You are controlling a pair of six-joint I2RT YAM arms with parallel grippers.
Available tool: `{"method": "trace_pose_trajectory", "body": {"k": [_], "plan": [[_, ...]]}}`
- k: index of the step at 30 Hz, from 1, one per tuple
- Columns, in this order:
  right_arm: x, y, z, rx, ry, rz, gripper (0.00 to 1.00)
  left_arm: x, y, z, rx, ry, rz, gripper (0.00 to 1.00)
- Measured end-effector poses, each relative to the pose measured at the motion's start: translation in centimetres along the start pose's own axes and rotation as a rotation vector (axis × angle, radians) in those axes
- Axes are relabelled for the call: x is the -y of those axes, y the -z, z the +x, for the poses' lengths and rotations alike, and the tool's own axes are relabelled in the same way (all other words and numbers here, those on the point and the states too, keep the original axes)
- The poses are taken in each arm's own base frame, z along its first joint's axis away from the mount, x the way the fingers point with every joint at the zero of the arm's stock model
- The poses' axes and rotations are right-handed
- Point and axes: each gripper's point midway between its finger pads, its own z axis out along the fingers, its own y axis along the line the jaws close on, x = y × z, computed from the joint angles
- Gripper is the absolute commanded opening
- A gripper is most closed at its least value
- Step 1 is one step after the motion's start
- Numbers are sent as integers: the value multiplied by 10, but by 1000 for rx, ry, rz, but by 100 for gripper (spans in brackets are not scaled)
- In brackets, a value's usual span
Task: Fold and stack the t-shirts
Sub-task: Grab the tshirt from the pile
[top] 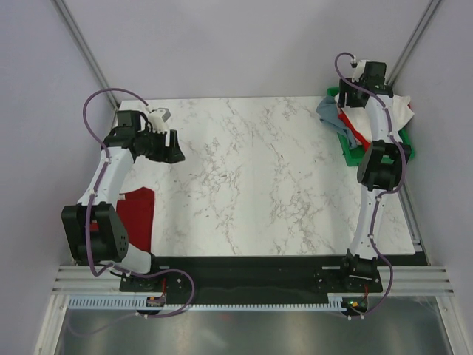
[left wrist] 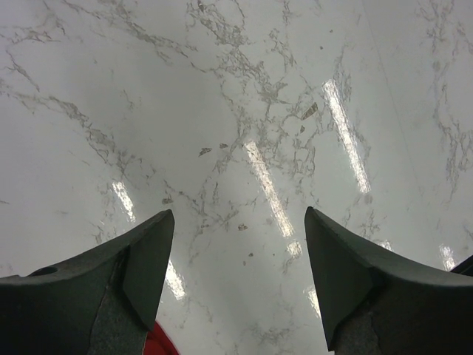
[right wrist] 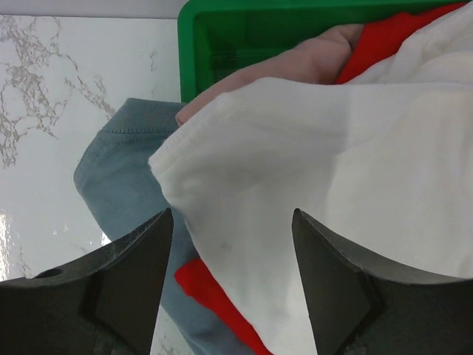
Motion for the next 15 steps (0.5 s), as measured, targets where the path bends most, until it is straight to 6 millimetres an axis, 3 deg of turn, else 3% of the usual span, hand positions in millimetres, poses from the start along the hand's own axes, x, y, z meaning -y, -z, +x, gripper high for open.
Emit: {"method": "trace_pose_trajectory", "body": {"k": [6,15], "plan": [[0,-12,2,6,-7,-2,70,-4,-1,5,-16,0,-19,79],[3,-19,2,14,-6,7,40,-8,-2,13,-35,0,-40,79]]}}
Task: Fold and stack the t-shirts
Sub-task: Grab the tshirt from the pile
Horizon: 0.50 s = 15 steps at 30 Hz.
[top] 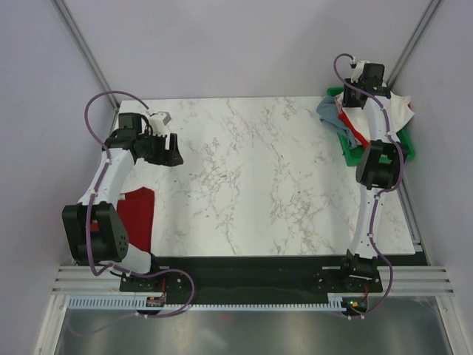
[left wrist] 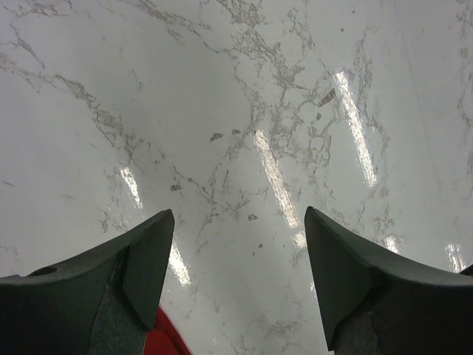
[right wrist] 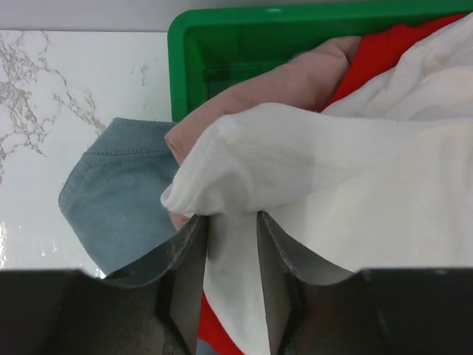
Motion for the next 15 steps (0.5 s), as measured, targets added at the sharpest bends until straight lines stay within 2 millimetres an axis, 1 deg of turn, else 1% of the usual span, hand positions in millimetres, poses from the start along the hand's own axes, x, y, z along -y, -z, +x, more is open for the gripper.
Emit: {"method": "trace_pose_trajectory", "body": {"k": [1,2,3,7,11,14,15], "plan": [[1,-2,0,2,2,2,27,0,-1,1,-3,0,0,79],[1,-3,1,1,7,4,18,0,-1,3,-6,1,-1,79],[1,-4,2,0,8,5,0,0,-1,3,-8,1,-1,79],[6,-4,2,-1,8,30,0,-2,0,5,-12,1,-12,79],[10,0,-3,9,25,53,0,-2,3,5,-6,-3,-23,81],[12,21,-20,42,50,64,0,-2,6,1,5,-10,-32,85],[12,34,-31,71,64,68,0,-4,7,-2,10,-13,-42,89]]}}
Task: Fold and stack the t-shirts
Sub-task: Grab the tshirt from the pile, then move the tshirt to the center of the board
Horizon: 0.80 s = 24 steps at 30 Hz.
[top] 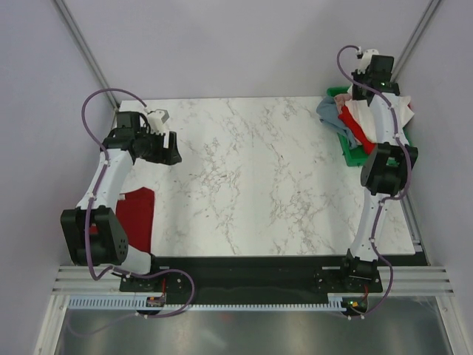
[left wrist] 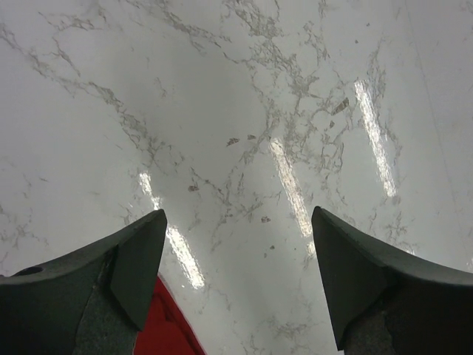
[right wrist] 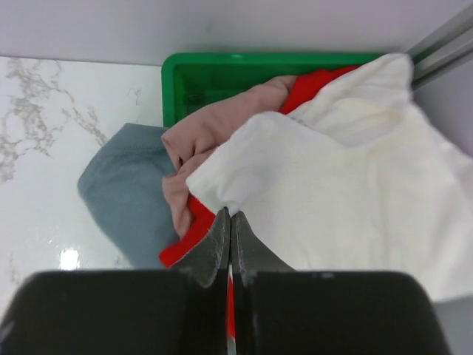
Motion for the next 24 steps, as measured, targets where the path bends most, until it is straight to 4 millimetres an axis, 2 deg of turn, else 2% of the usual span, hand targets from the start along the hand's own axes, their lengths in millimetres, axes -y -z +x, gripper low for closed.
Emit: {"method": "trace_pose_trajectory", "body": {"k": [3,5,7,9,12,15,17,20,24], "plan": [[3,60,-42,98,60,16,0,-6,7,-17,37,-17,-39,96],[3,109,-77,195,101,26,0,-9,13,-34,74,-21,-65,100],[-7,170,-120,330,158,31,0,-13,17,-50,108,-12,-89,100],[-30,231,-155,457,225,14,0,-19,17,-64,139,3,-112,100],[-88,307,-189,625,334,-67,0,-26,12,-73,154,32,-124,96],[-164,364,-200,743,440,-212,0,-32,6,-73,145,60,-131,91],[-203,389,-200,785,493,-291,0,-38,3,-71,138,79,-143,88],[-249,415,-192,806,551,-383,0,-43,2,-70,137,88,-157,86],[-282,438,-182,816,583,-463,0,-46,3,-73,150,86,-164,86]]}}
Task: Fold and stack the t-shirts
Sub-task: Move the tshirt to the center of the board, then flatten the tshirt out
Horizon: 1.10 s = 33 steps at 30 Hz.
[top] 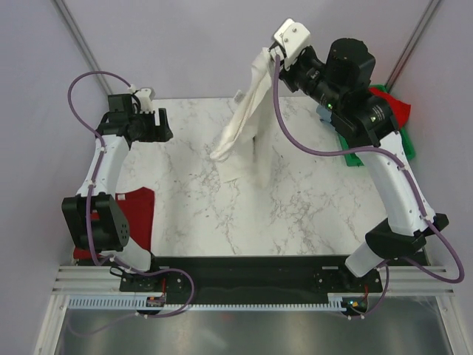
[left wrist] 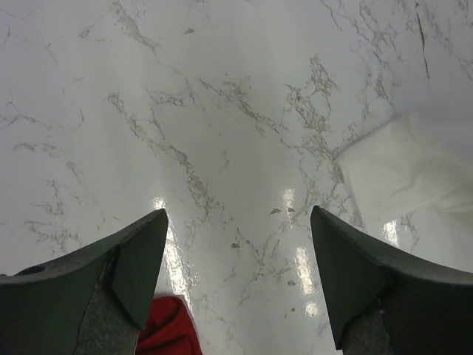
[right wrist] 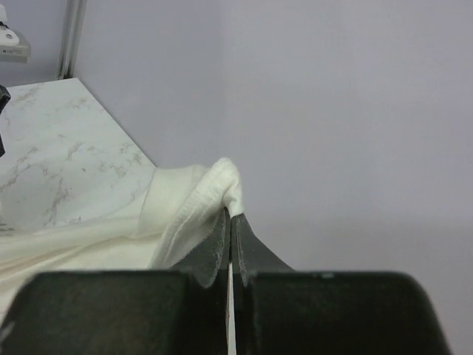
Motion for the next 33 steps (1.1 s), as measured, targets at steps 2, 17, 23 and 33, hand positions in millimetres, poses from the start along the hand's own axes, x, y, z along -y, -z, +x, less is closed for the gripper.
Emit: {"method": "trace_pose_trajectory", "body": {"k": [2,17,23,33], "plan": [[-5,0,-2,4,-4,-5,0,0,0,-1,2,-1,0,86],[-78,14,356,-781,-169,-38,65,26,13,66,-86,-125,97,57],[-63,30,392,-873,-282,4,79,49,15,162,-339,-237,238,64],[-116,20,328,-709,-301,-238,78,69,33,231,-545,-429,386,51]]}}
